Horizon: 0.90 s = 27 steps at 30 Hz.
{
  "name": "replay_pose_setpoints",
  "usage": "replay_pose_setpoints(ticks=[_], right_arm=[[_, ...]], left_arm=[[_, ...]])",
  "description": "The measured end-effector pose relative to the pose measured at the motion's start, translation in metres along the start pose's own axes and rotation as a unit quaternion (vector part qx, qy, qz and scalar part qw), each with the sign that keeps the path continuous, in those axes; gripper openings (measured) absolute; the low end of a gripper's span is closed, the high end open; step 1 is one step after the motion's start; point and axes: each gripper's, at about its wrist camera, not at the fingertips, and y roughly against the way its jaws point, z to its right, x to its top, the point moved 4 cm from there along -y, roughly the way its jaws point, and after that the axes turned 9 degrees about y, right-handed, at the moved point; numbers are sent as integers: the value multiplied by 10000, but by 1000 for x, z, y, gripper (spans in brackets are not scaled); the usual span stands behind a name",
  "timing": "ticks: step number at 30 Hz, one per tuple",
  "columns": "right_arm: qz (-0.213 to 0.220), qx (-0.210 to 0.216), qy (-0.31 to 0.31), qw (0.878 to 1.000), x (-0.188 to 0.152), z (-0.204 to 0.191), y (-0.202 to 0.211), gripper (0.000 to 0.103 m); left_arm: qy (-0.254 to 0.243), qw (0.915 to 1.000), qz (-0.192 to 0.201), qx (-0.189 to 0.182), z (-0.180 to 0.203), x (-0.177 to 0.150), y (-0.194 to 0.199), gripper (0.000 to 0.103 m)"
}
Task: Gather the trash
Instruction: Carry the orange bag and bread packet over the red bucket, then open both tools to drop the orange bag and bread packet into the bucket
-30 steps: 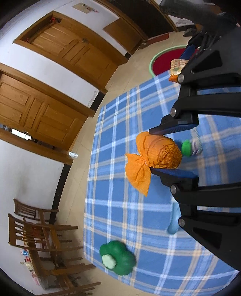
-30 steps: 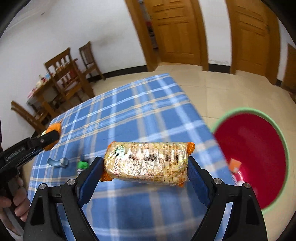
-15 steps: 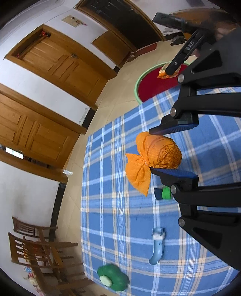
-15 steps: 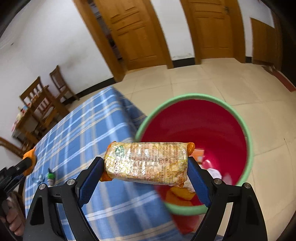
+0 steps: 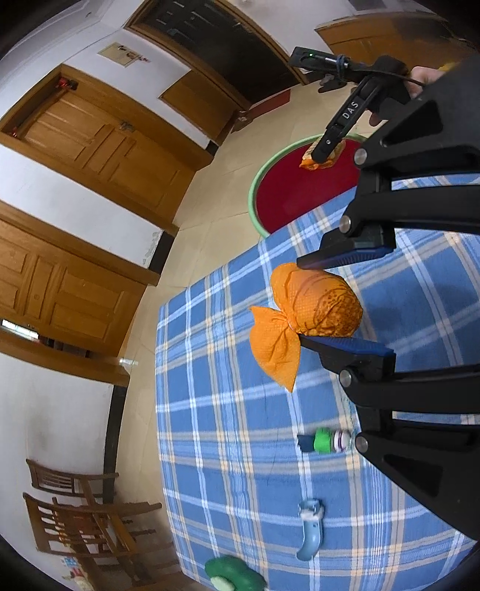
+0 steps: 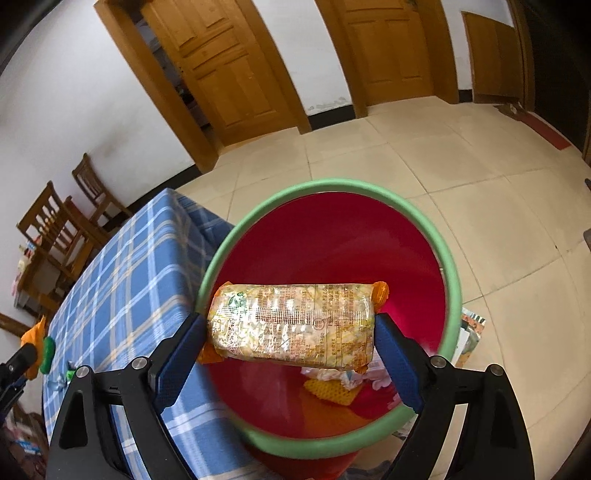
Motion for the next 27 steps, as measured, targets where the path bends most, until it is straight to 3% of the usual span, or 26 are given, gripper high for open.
replay_pose_setpoints(ticks=[4,13,27], right_arm=[[127,20,-82,9999,2,9,3,102],[368,98,-30,9993,7,17,20,102],[721,-559,-195,9956,-4,63,62,102]], left_arm=[[-95,9999,-68,-108,13,-4,-6,34],[-448,9978,-319,-360,48,-14,-27,34],[-1190,9858,-975,-674,123,-45,-84,34]])
